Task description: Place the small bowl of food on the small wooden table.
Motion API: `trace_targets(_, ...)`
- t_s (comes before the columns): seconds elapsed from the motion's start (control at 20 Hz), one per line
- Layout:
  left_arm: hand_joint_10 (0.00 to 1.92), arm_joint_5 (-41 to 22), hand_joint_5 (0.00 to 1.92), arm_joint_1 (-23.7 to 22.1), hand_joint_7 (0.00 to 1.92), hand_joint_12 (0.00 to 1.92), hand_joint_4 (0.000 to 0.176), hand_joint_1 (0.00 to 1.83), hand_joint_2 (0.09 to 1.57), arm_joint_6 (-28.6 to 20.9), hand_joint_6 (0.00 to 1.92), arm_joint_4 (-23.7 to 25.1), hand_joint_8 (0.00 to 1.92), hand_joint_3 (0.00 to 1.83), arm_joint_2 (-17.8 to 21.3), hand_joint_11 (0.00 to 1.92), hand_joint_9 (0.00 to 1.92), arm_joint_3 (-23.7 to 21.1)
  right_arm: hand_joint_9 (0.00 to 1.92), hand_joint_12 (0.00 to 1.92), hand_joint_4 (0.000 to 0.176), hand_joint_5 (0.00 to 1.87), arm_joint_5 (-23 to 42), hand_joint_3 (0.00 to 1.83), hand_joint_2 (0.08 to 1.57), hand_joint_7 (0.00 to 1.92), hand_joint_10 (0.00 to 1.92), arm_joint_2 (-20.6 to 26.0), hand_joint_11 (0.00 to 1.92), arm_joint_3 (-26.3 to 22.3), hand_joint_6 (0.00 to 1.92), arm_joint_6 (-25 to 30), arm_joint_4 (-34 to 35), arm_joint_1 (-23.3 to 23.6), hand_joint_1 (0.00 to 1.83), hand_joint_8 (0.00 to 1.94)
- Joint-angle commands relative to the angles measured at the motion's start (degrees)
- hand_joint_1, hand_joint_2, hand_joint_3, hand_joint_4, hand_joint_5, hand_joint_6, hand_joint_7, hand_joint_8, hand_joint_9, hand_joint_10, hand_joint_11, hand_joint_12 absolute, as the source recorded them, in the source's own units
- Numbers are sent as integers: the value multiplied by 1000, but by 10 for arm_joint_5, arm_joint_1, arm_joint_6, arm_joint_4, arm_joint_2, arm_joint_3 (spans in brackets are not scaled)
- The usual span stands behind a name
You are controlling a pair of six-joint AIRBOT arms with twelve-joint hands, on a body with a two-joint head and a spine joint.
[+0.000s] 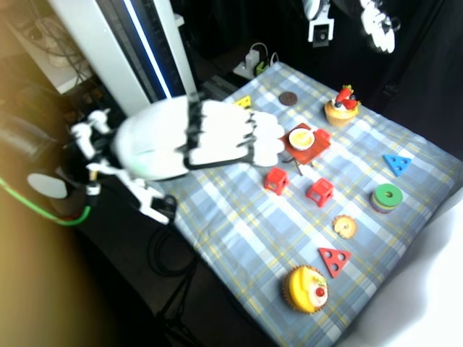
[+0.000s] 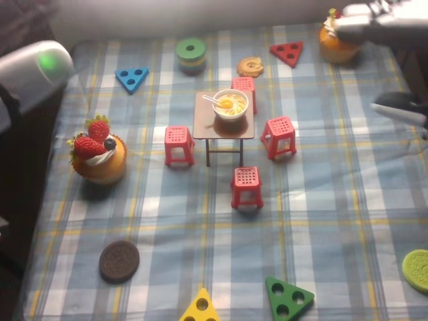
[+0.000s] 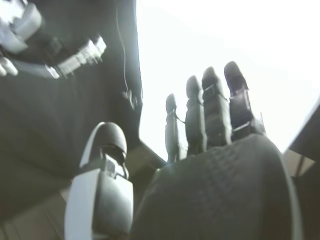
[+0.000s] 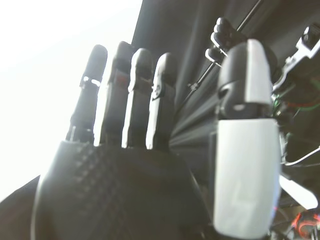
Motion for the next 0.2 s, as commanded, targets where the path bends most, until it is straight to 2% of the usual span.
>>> trace_targets(0.0, 0, -100, 301, -2, 295, 524, 80, 418, 1188, -19, 0, 15, 0, 0, -5, 0, 234, 2, 670, 1099, 0, 579, 120, 0, 1091, 642, 16, 2, 159, -5, 0, -1, 36, -15, 981, 0)
trace_targets(0.05, 2, -118, 228, 2, 226, 352, 65, 488, 1170, -43, 2, 17, 2, 0, -11, 0, 166, 5, 682, 1110, 0, 525, 149, 0, 1074, 633, 19, 1, 134, -14, 0, -1, 65, -50, 925, 0)
trace_targets(0.1, 0, -144, 92, 9, 104, 135, 49, 400, 1071, -82, 0, 20, 0, 0, -21, 0, 66, 12, 721, 1127, 0, 466, 184, 0, 1044, 645, 32, 3, 159, -26, 0, -1, 100, -94, 913, 5)
trace_targets(0.15, 0, -166, 18, 16, 30, 26, 55, 389, 1081, -118, 0, 21, 3, 0, -30, 0, 12, 20, 656, 1210, 0, 295, 196, 0, 1078, 560, 6, 4, 86, -37, 0, -1, 120, -115, 781, 0)
